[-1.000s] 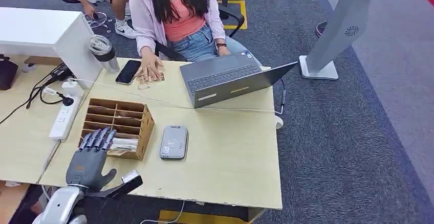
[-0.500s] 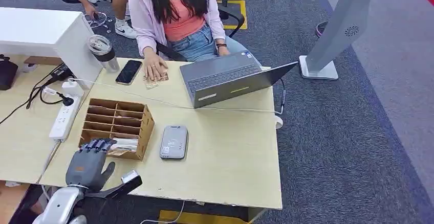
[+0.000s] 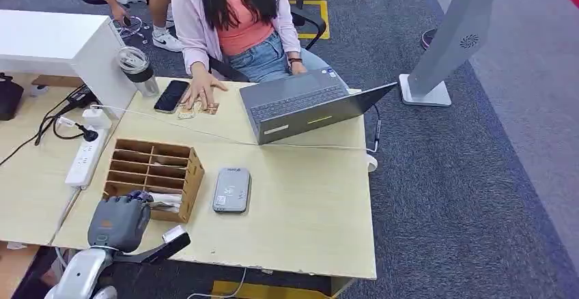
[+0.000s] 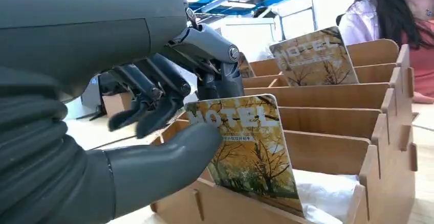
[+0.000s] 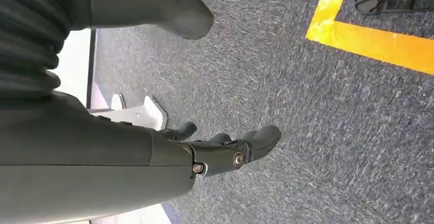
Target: Pass the card to the sensor for recognition and then transmit it.
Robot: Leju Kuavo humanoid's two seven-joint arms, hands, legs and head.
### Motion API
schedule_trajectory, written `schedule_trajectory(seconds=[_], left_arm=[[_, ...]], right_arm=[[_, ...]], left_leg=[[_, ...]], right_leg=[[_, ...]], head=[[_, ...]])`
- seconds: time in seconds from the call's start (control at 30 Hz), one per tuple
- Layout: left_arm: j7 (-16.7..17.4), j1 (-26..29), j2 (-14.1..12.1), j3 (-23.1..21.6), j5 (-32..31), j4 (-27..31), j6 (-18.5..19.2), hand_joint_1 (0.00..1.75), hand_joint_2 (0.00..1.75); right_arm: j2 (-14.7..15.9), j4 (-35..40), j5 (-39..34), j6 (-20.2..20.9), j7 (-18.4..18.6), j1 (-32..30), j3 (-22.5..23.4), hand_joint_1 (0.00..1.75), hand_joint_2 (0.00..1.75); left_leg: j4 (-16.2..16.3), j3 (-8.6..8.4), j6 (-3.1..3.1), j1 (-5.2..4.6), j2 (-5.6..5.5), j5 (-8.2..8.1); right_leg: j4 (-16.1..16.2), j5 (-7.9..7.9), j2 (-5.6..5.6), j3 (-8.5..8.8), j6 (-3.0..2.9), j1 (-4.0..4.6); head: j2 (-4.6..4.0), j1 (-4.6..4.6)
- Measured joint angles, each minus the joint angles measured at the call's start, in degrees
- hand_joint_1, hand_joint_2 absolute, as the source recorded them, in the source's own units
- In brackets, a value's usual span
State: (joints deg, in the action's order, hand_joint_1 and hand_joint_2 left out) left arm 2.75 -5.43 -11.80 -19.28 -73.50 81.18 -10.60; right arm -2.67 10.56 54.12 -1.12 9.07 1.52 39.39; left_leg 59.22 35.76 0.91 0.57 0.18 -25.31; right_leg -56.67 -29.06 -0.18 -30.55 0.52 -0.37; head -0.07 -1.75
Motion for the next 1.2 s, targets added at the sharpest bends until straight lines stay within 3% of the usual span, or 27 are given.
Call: schedule_trajectory(seconds=[0.33,0.7,0.8,0.93,1.2], left_arm=[[-1.0,-0.4,0.2,0.8,-1.1,0.0,-2.8,1.75,1.75],[-1.0,-1.0,0.2,0.9,-1.2,0.0,-3.1,1.75,1.75],[-1.3,-1.6,0.2,0.9,-1.4,0.0,-5.1,1.75,1.75],[-2.1,-6.8,0.1,1.0,-1.0,-0.1,-8.1,1.75,1.75],[-3.1,-22.7,-0.4,2.3,-0.6,-4.5,-8.1,1.75,1.75]], right_arm=[[0.0,0.0,1.4,0.2,-0.2,0.0,0.2,0.0,1.75],[0.0,0.0,1.5,0.4,-0.2,0.0,0.2,0.0,1.75],[0.0,0.0,2.0,0.6,-0.3,0.0,0.2,0.0,1.75],[0.2,0.0,3.3,1.1,-0.9,0.2,0.2,0.0,1.75],[0.6,0.2,5.6,1.6,-1.1,0.6,0.2,0.0,1.75]], left_leg=[[0.0,0.0,0.0,0.0,0.0,0.0],[0.0,0.0,0.0,0.0,0.0,0.0],[0.0,0.0,0.0,0.01,0.0,0.0],[0.0,0.03,0.02,0.02,-0.12,0.04],[0.0,0.03,0.02,0.01,-0.13,0.16]], right_leg=[[0.0,0.0,-0.01,-0.01,0.0,0.0],[0.0,0.0,0.0,-0.01,0.0,0.0],[0.0,0.0,-0.02,-0.13,0.0,0.0],[0.0,0.01,-0.2,-0.11,0.0,0.01],[-0.1,0.1,-0.18,0.02,0.0,0.01]], head=[[0.0,-0.02],[0.0,-0.02],[0.0,-0.02],[0.0,-0.02],[0.0,-0.04]])
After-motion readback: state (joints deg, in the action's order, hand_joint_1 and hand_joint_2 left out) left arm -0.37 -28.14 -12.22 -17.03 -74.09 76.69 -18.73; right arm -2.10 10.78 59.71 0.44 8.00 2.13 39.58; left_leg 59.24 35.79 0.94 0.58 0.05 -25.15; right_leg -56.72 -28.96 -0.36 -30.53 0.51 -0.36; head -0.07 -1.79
